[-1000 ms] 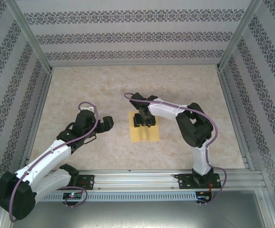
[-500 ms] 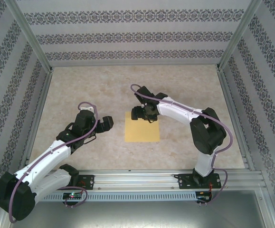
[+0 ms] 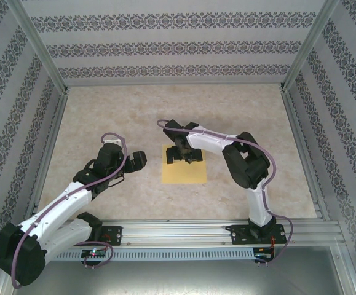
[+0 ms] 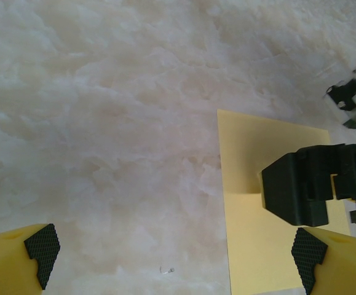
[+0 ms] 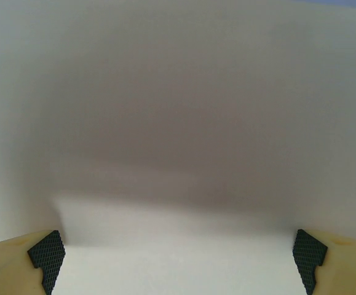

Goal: Fold a paper plane with a square sheet of paper (pick it up from the middle)

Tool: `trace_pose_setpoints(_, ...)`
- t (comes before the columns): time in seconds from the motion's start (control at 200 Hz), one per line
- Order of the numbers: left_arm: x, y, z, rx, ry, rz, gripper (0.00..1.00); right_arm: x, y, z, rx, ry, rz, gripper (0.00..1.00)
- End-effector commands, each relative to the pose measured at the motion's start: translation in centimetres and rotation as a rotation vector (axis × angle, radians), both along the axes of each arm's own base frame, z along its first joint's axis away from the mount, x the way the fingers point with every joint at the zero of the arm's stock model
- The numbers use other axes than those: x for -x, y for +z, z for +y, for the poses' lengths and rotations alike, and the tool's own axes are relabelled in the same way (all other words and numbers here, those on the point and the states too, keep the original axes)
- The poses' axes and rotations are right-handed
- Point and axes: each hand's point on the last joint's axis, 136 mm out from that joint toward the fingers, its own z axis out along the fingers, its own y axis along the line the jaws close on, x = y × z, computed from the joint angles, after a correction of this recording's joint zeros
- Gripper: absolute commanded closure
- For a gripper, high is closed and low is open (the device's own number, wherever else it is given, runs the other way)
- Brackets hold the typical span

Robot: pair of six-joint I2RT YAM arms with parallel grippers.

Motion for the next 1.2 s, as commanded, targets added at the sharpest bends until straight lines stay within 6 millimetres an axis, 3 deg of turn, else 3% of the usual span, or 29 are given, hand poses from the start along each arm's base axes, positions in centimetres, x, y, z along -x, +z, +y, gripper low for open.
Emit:
trace_pose_setpoints(0.0,0.1,-0.1,0.5,0.000,0.015,-0.003,0.00,1.2,-1.9,-0.6,0.046,0.011,0.057,0.03)
trace_pose_setpoints(0.135,0.3,-0.1,0.6,-0.003,0.015,-0.002,0.00,2.0,-3.4,-0.8,0.052,0.002,0.090,0.10)
trace_pose_setpoints(0.23,0.5,-0.2,0.7,0.002,0.021,-0.009,0.00,2.0,-3.4,-0.5,0.038,0.002,0.085,0.18)
trace_pose_setpoints(0.435,0.4,-0.1,0.7,0.000,0.020,-0.011,0.00,1.0,-1.0,0.2,-0.012,0.006,0.021,0.36)
trace_pose_setpoints(0.615,0.5,-0.1,0.8,-0.006,0.024,-0.003,0.00,0.6,0.6,0.3,-0.049,0.005,-0.018,0.59)
trace_pose_setpoints(0.739,0.6,0.0,0.9,-0.005,0.026,-0.006,0.00,0.6,1.4,0.5,-0.074,0.004,-0.029,0.60)
trace_pose_setpoints(0.929,0.5,0.0,0.9,-0.006,0.026,-0.007,0.00,0.3,5.0,2.3,-0.221,0.016,-0.095,0.69)
trace_pose_setpoints(1.044,0.5,0.0,0.9,-0.009,0.026,-0.006,0.00,0.3,7.1,3.6,-0.356,0.013,-0.114,0.69)
trace_pose_setpoints(1.194,0.5,0.1,0.8,-0.006,0.023,-0.006,0.00,0.3,11.3,7.0,-0.756,-0.002,-0.099,0.69)
